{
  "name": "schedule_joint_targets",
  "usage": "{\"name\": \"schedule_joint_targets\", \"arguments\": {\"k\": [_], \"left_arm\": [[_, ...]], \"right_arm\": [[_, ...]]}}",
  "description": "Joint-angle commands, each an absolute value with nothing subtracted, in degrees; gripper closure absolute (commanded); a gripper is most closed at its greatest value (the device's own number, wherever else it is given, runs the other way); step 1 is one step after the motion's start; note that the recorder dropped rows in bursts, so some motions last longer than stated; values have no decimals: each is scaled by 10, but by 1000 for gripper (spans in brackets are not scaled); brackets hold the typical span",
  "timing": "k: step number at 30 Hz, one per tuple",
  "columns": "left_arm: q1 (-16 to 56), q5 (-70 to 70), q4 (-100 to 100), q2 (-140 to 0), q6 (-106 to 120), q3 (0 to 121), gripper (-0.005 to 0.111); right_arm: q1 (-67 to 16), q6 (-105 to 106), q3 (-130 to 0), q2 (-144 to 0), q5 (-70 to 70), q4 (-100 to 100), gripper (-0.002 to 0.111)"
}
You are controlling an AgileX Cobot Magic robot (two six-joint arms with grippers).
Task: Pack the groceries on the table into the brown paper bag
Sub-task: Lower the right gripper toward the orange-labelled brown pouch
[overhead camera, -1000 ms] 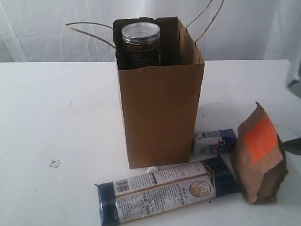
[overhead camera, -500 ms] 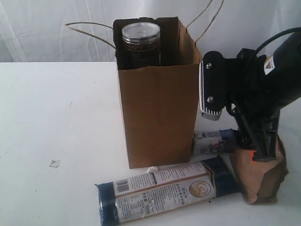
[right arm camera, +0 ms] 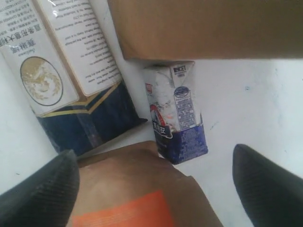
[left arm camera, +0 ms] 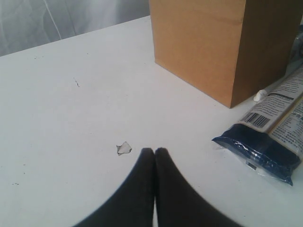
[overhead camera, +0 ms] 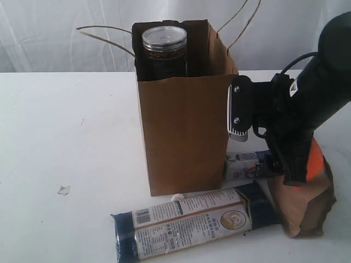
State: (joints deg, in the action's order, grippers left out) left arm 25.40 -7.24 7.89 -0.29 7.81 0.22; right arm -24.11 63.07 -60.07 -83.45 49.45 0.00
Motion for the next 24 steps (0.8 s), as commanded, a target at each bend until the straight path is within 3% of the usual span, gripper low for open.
{"name": "schedule_joint_targets", "arguments": {"k": [1, 24], "left_arm": [[253, -75, 81, 0, 76, 0, 107], [253, -75, 81, 0, 76, 0, 107]], "right_arm": [[-238, 634, -598, -865, 464, 5, 27], [-216, 709, -566, -994, 276, 4, 34]]}}
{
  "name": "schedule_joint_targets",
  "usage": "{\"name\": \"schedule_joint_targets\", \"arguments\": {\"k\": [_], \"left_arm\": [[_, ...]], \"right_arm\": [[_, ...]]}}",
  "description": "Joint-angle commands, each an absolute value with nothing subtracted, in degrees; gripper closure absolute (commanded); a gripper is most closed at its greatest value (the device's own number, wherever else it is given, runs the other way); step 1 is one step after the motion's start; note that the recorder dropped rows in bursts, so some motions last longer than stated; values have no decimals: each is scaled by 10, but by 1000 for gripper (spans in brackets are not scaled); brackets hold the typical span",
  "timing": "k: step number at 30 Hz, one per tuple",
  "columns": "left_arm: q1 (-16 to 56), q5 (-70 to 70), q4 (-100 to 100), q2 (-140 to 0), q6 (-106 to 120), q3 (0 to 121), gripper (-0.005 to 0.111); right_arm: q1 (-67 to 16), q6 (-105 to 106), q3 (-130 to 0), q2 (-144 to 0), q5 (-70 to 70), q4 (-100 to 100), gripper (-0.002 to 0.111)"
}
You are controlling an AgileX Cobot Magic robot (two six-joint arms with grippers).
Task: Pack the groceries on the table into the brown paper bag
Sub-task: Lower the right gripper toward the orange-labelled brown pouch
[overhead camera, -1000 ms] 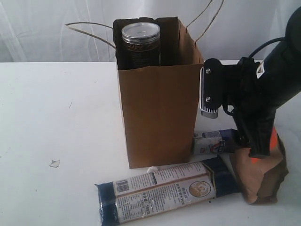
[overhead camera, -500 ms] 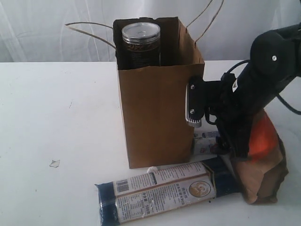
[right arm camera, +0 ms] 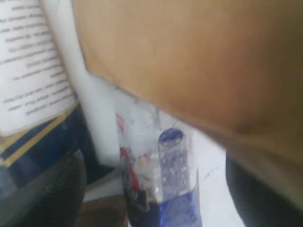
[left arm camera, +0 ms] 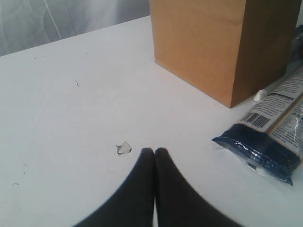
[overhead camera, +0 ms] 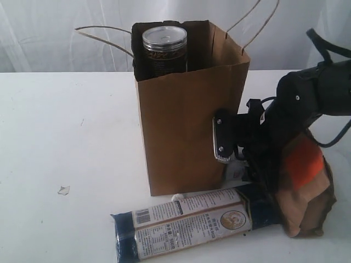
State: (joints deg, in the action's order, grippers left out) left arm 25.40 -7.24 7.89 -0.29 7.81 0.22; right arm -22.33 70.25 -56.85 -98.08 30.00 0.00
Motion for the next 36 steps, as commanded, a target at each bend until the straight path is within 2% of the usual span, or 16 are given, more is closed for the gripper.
{"name": "schedule_joint_targets", "arguments": {"k": [1, 8, 36], "left_arm": [[253, -75, 81, 0, 76, 0, 107], [253, -75, 81, 0, 76, 0, 107], [253, -75, 81, 0, 76, 0, 107]], "right_arm": [[-216, 709, -566, -998, 276, 4, 34], [-216, 703, -566, -995, 303, 29, 34], [-205, 734, -566, -1052, 239, 28, 34]]}}
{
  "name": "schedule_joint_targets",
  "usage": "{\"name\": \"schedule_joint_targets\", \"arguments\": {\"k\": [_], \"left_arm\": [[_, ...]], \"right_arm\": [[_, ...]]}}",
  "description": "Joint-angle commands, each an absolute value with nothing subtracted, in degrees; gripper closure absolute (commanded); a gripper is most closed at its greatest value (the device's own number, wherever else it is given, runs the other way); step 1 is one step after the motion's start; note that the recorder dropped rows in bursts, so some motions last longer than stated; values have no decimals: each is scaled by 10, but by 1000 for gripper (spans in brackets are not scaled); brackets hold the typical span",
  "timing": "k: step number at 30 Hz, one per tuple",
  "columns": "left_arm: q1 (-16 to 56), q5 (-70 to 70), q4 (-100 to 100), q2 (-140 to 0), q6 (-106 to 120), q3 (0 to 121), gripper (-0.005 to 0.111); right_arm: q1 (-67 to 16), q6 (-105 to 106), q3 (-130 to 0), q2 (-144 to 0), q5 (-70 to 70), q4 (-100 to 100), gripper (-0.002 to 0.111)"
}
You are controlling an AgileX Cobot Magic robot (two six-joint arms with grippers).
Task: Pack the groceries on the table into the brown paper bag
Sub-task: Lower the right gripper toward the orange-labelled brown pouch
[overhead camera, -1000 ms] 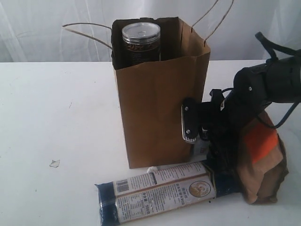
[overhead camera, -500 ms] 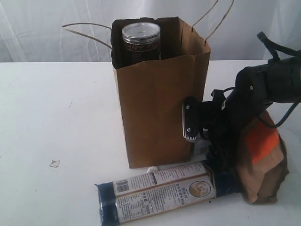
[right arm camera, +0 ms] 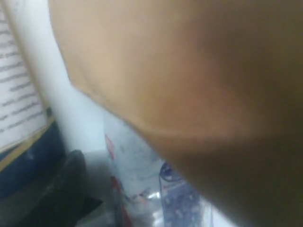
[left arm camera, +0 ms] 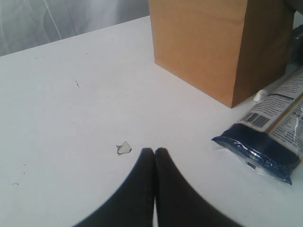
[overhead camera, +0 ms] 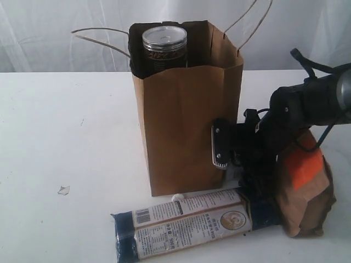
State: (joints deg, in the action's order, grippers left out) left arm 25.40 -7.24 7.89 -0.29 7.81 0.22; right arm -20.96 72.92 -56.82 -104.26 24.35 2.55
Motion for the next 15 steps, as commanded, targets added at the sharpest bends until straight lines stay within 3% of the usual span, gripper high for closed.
{"name": "schedule_joint_targets", "arguments": {"k": [1, 4, 9, 10, 11, 15], "left_arm": [[253, -75, 81, 0, 76, 0, 107], [253, -75, 81, 0, 76, 0, 107], [253, -75, 81, 0, 76, 0, 107], [253, -75, 81, 0, 76, 0, 107], [253, -75, 81, 0, 76, 0, 107], [253, -75, 81, 0, 76, 0, 107]], "right_arm": [[-205, 734, -566, -1052, 241, 28, 36], [-205, 734, -566, -1052, 260, 28, 48], [-205, 727, -566, -1036, 294, 30, 90], [-205, 715, -566, -1028, 309, 30, 103], [-205, 709, -566, -1022, 317, 31, 108], [-205, 679, -566, -986, 331, 31, 108]]}}
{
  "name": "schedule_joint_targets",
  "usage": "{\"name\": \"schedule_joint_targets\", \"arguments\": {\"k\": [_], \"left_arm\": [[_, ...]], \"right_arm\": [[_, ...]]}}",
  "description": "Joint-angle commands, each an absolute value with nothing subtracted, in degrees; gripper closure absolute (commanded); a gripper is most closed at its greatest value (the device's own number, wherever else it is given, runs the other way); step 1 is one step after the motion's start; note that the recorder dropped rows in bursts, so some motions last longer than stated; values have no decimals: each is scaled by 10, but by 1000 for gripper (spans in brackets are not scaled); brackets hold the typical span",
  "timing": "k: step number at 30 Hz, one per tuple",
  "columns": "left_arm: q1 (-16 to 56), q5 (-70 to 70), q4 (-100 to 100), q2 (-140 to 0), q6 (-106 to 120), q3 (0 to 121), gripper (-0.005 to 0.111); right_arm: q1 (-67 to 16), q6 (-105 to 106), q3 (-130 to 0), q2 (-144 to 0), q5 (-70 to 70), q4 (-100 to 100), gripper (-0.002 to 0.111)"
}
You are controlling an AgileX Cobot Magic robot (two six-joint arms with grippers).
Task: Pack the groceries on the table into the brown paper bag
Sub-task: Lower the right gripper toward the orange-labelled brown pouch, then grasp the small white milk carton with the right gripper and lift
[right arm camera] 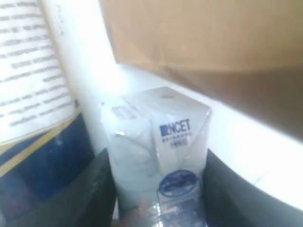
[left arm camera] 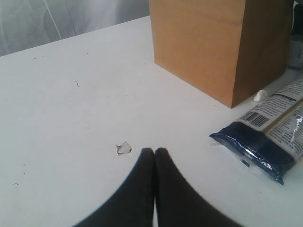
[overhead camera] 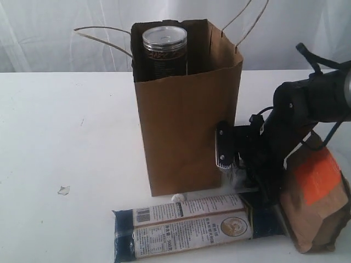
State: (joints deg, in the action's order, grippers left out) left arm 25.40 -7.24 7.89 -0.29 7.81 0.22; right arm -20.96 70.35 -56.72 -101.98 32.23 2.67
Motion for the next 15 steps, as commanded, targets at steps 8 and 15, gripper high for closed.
{"name": "schedule_joint_targets", "arguments": {"k": [8, 15], "left_arm": [[253, -75, 81, 0, 76, 0, 107], [253, -75, 81, 0, 76, 0, 107]], "right_arm": [[-206, 677, -566, -869, 360, 75, 108], [-206, 657, -566, -773, 363, 79, 108]]}}
